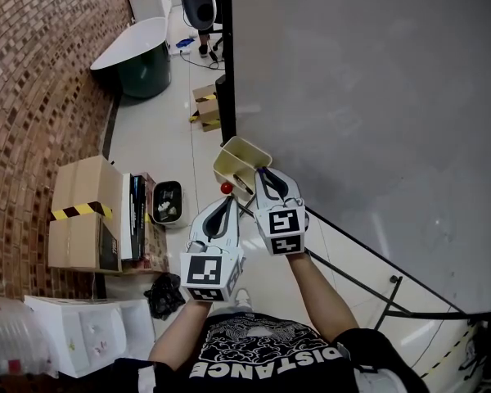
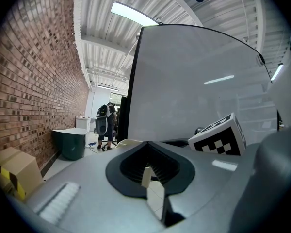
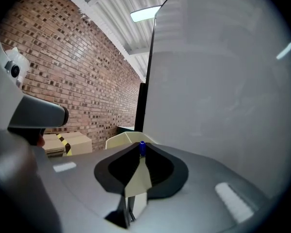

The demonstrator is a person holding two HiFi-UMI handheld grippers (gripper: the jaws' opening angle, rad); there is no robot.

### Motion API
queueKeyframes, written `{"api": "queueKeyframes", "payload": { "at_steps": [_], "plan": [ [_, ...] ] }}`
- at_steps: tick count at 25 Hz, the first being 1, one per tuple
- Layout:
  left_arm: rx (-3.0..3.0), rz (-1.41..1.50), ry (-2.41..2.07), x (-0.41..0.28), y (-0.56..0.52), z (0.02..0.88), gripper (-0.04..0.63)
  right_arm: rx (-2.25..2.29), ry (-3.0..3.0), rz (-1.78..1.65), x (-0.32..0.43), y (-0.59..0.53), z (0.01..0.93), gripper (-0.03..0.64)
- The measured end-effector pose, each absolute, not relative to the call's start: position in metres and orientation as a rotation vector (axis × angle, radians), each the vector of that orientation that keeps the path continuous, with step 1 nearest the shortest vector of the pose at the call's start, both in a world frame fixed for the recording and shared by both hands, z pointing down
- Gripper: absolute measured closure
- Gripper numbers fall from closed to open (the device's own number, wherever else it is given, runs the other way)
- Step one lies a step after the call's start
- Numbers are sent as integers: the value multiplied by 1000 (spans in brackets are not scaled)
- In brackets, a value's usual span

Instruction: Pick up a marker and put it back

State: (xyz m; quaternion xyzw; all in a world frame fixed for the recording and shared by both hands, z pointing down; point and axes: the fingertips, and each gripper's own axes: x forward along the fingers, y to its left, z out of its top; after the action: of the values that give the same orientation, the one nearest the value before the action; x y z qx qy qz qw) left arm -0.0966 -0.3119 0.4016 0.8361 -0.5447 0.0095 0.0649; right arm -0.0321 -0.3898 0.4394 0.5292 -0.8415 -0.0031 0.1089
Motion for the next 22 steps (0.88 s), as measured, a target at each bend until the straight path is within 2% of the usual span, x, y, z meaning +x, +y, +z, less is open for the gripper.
{"api": "queueKeyframes", "payload": {
  "at_steps": [22],
  "plan": [
    [2539,-35,-1633,-78,-290,388,589,1635,-2592,-209,-16,-330,362,583]
  ]
}}
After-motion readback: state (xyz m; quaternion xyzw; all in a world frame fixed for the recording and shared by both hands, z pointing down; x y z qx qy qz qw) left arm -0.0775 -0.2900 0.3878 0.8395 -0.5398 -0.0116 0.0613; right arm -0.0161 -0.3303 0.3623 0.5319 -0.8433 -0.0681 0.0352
